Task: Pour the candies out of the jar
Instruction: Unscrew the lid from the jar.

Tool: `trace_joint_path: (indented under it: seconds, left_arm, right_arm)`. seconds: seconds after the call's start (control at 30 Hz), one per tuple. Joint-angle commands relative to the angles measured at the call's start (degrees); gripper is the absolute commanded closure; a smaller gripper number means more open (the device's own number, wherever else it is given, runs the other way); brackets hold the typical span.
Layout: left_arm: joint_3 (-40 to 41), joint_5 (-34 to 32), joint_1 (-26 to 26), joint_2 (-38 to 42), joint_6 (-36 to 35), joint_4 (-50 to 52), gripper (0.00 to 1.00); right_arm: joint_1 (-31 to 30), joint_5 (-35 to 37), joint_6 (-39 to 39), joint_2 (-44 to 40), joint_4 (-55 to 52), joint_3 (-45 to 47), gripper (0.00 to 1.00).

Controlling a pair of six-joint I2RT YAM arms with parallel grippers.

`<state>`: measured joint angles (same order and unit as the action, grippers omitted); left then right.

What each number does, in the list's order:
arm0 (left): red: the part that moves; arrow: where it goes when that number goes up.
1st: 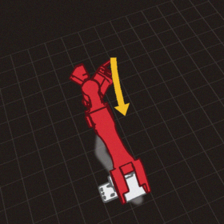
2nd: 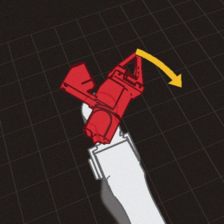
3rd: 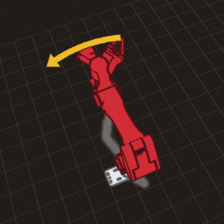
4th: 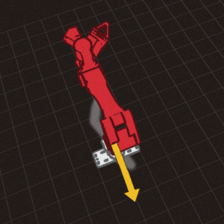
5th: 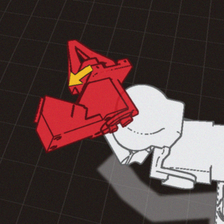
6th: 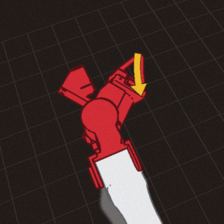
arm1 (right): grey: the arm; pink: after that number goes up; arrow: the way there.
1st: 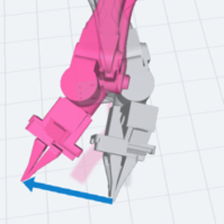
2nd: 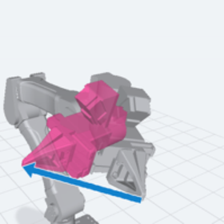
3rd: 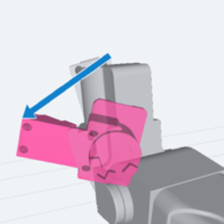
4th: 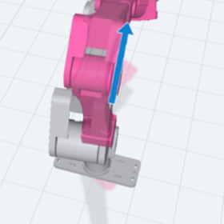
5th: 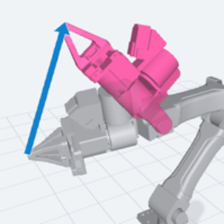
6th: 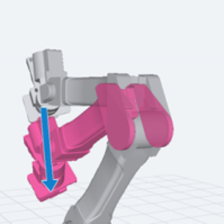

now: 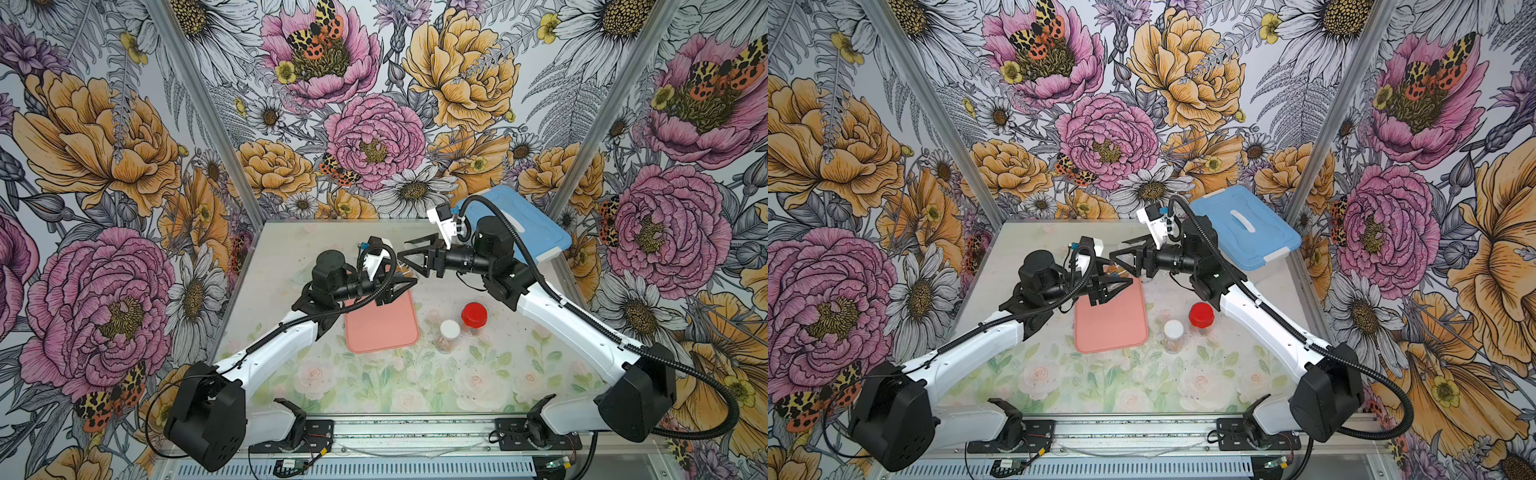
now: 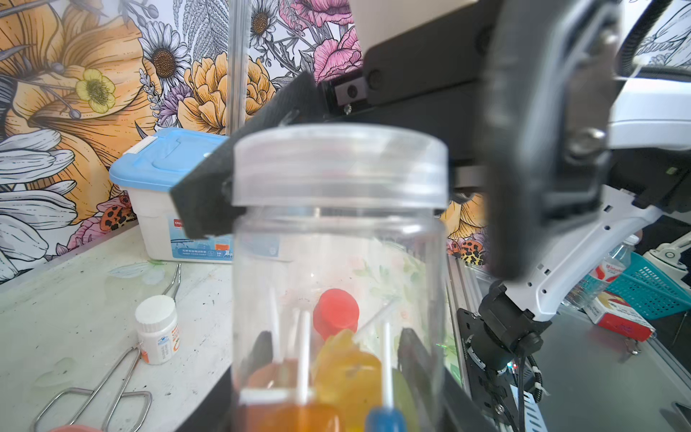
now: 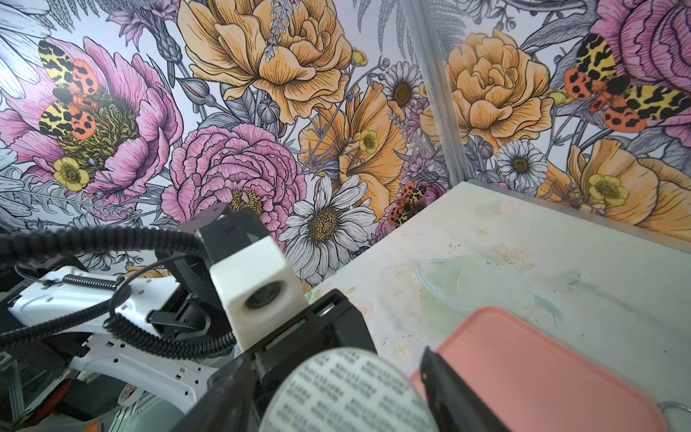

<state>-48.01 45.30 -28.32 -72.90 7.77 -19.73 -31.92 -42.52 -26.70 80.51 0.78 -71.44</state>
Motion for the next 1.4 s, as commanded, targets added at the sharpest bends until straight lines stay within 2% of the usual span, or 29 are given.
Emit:
trace_joint_path:
  seconds: [0.0, 0.03, 0.07, 0.3, 0.5, 0.73, 1.03, 1.27, 1.37]
  left_arm:
    - [-1.7, -3.3, -0.3, -0.2, -0.2, -1.2, 1.0]
    - [-1.7, -4.7, -0.3, 0.0, -0.7, -0.5, 1.0]
    - [-1.6, -5.7, -0.3, 0.0, -1.1, 0.0, 1.0]
    - [-1.6, -12.5, -1.1, 0.0, -3.9, 3.4, 1.0]
    - [-3.5, -22.7, -5.2, 0.2, -10.4, 10.1, 1.0]
    - [-3.2, -30.7, -8.0, 0.6, -13.6, 10.8, 1.0]
    - [-3.1, -33.5, -8.6, 0.0, -14.4, 10.8, 1.0]
    - [-2.7, -33.6, -8.6, 0.0, -13.9, 10.5, 1.0]
    - [-2.4, -32.2, -8.5, 0.2, -13.4, 9.9, 1.0]
  right_arm:
    - [1.5, -0.4, -3.4, -2.1, -0.8, -1.6, 0.08]
    - [2.1, -0.4, -4.4, -2.4, -0.6, -1.7, 0.02]
    - [2.5, -0.1, -5.2, -2.7, -0.6, -1.7, 0.01]
    - [2.9, 7.6, -7.0, -4.7, -2.7, -1.5, 0.01]
    - [1.6, 17.4, -8.4, -2.4, -4.5, -1.9, 0.1]
    - [-1.1, 22.1, -9.5, 1.3, -5.8, -2.3, 0.15]
    - [-2.6, 22.9, -10.3, 3.0, -5.7, -2.6, 0.31]
    - [-2.7, 23.8, -10.4, 3.2, -5.7, -2.9, 0.38]
    - [-2.6, 23.4, -9.3, 3.1, -5.7, -3.0, 0.49]
